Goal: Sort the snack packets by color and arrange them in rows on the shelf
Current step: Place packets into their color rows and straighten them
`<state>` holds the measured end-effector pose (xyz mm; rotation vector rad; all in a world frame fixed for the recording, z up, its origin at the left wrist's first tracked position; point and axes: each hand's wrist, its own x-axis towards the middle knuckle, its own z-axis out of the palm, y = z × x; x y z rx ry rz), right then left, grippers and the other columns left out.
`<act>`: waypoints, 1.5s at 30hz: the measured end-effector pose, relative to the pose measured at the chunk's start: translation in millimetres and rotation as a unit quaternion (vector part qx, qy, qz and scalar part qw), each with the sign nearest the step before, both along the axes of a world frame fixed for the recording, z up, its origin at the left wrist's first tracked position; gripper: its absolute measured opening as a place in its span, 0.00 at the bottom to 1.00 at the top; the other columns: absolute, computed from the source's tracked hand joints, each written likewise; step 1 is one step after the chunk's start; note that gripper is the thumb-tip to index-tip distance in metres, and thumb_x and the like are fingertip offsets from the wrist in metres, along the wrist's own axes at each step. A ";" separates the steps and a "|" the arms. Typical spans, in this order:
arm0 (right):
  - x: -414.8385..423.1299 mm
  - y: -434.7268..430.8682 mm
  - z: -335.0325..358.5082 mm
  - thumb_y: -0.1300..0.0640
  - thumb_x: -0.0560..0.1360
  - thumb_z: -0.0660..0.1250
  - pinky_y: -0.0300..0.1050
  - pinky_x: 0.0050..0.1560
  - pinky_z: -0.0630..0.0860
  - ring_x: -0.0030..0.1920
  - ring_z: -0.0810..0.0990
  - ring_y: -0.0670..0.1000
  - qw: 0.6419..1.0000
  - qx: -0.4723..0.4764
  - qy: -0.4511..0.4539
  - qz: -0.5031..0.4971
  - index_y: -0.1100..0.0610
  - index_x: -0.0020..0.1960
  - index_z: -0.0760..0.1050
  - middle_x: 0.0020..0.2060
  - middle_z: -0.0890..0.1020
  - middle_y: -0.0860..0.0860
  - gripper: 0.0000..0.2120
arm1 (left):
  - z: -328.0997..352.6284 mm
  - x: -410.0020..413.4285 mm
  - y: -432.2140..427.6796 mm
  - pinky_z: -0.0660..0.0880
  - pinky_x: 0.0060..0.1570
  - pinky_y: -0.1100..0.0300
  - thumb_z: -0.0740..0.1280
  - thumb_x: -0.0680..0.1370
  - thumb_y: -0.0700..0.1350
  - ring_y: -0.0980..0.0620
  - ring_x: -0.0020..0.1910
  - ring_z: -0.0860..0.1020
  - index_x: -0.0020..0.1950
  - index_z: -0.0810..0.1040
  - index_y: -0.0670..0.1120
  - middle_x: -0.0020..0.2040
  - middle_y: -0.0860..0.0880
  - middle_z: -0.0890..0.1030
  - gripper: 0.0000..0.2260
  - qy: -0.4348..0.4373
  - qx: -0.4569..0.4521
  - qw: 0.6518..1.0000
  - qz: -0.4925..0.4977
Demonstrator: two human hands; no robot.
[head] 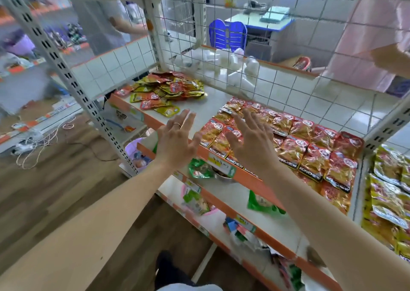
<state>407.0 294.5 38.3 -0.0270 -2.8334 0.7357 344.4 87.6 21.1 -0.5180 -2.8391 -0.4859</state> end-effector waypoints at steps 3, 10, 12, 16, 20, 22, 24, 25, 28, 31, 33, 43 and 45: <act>-26.9 -20.1 -3.4 0.41 0.83 0.56 0.59 0.78 0.41 0.81 0.44 0.50 1.000 0.000 -0.004 -0.004 0.45 0.80 0.56 0.81 0.49 0.47 0.27 | -4.3 -30.6 -20.3 0.61 0.71 0.41 0.51 0.78 0.63 0.46 0.77 0.62 0.79 0.63 0.49 0.79 0.49 0.65 0.32 -0.002 0.006 1.000 -0.027; -99.9 -91.7 -6.3 0.41 0.83 0.56 0.60 0.77 0.42 0.81 0.46 0.52 0.999 0.011 -0.029 -0.023 0.46 0.79 0.58 0.81 0.51 0.47 0.27 | -9.4 -113.2 -93.1 0.63 0.69 0.40 0.54 0.78 0.61 0.44 0.75 0.65 0.77 0.69 0.49 0.78 0.51 0.66 0.30 0.027 0.002 0.996 -0.082; -119.2 -116.8 -8.4 0.41 0.83 0.55 0.61 0.77 0.43 0.81 0.46 0.52 0.999 0.013 -0.031 -0.028 0.46 0.79 0.58 0.81 0.51 0.48 0.27 | -12.0 -133.5 -116.4 0.62 0.70 0.41 0.55 0.78 0.61 0.46 0.76 0.63 0.78 0.67 0.50 0.79 0.51 0.65 0.30 0.018 0.000 0.997 -0.078; -154.5 -167.3 -13.2 0.41 0.82 0.55 0.61 0.77 0.45 0.80 0.47 0.51 0.999 0.022 -0.025 -0.025 0.45 0.79 0.58 0.81 0.52 0.47 0.26 | -21.6 -169.8 -162.7 0.61 0.70 0.43 0.56 0.78 0.61 0.48 0.77 0.61 0.80 0.61 0.52 0.79 0.53 0.64 0.30 0.011 0.007 0.997 -0.072; -180.4 -202.0 -20.9 0.41 0.82 0.56 0.60 0.76 0.45 0.80 0.47 0.48 0.999 0.014 -0.021 -0.032 0.44 0.78 0.60 0.81 0.52 0.46 0.26 | -32.8 -199.6 -199.8 0.62 0.70 0.41 0.59 0.79 0.60 0.48 0.76 0.63 0.81 0.56 0.49 0.77 0.50 0.66 0.33 -0.013 0.010 0.996 -0.087; -188.9 -212.1 -25.4 0.42 0.82 0.56 0.60 0.76 0.45 0.80 0.47 0.48 0.999 0.008 -0.030 -0.041 0.44 0.79 0.60 0.81 0.52 0.46 0.26 | -38.3 -211.9 -210.6 0.62 0.70 0.42 0.61 0.80 0.57 0.48 0.76 0.64 0.81 0.57 0.48 0.77 0.49 0.67 0.32 -0.016 0.021 0.994 -0.101; -196.4 -218.9 -30.0 0.42 0.82 0.57 0.60 0.76 0.45 0.80 0.48 0.48 0.998 0.011 -0.035 -0.050 0.45 0.78 0.61 0.81 0.54 0.47 0.26 | -43.0 -222.4 -216.1 0.62 0.70 0.42 0.61 0.79 0.58 0.48 0.75 0.65 0.81 0.57 0.48 0.77 0.48 0.67 0.33 -0.016 0.027 0.994 -0.108; -199.5 -221.2 -33.0 0.42 0.82 0.57 0.60 0.76 0.46 0.80 0.48 0.48 0.998 0.014 -0.038 -0.053 0.45 0.78 0.61 0.81 0.54 0.47 0.26 | -45.6 -225.9 -217.1 0.62 0.70 0.41 0.61 0.79 0.58 0.47 0.76 0.65 0.81 0.57 0.47 0.77 0.48 0.67 0.33 -0.017 0.028 0.993 -0.110; -208.6 -225.8 -42.3 0.42 0.82 0.57 0.60 0.76 0.46 0.80 0.49 0.48 0.997 0.020 -0.050 -0.058 0.46 0.78 0.62 0.80 0.55 0.47 0.25 | -55.6 -235.6 -216.2 0.63 0.71 0.39 0.59 0.79 0.59 0.47 0.76 0.63 0.81 0.56 0.47 0.78 0.48 0.66 0.33 -0.035 0.041 0.992 -0.115; -221.0 -228.0 -51.1 0.43 0.82 0.58 0.60 0.75 0.47 0.80 0.49 0.48 0.996 0.027 -0.059 -0.058 0.46 0.78 0.62 0.80 0.56 0.47 0.25 | -63.7 -247.3 -213.2 0.62 0.72 0.38 0.56 0.79 0.61 0.48 0.78 0.60 0.81 0.54 0.49 0.79 0.49 0.63 0.34 -0.056 0.048 0.990 -0.118; -232.6 -228.4 -57.0 0.43 0.82 0.58 0.59 0.75 0.47 0.80 0.50 0.49 0.996 0.028 -0.062 -0.056 0.46 0.78 0.63 0.80 0.57 0.47 0.25 | -65.5 -256.1 -211.3 0.59 0.74 0.40 0.56 0.79 0.61 0.49 0.78 0.58 0.81 0.54 0.49 0.80 0.50 0.62 0.33 -0.068 0.040 0.991 -0.112; -311.2 -227.3 -60.9 0.46 0.82 0.60 0.63 0.76 0.48 0.80 0.53 0.50 0.998 0.036 -0.057 -0.012 0.46 0.77 0.64 0.79 0.59 0.48 0.24 | -62.4 -326.0 -216.8 0.58 0.76 0.42 0.55 0.81 0.61 0.50 0.79 0.55 0.80 0.58 0.49 0.81 0.52 0.59 0.30 -0.087 -0.003 0.994 -0.066; -324.1 -222.0 -58.9 0.49 0.81 0.61 0.62 0.75 0.47 0.80 0.53 0.50 0.998 0.030 -0.056 -0.015 0.46 0.76 0.65 0.80 0.59 0.47 0.24 | -61.3 -339.6 -215.2 0.55 0.77 0.44 0.57 0.81 0.61 0.50 0.79 0.54 0.80 0.59 0.50 0.81 0.52 0.59 0.30 -0.085 -0.018 0.995 -0.053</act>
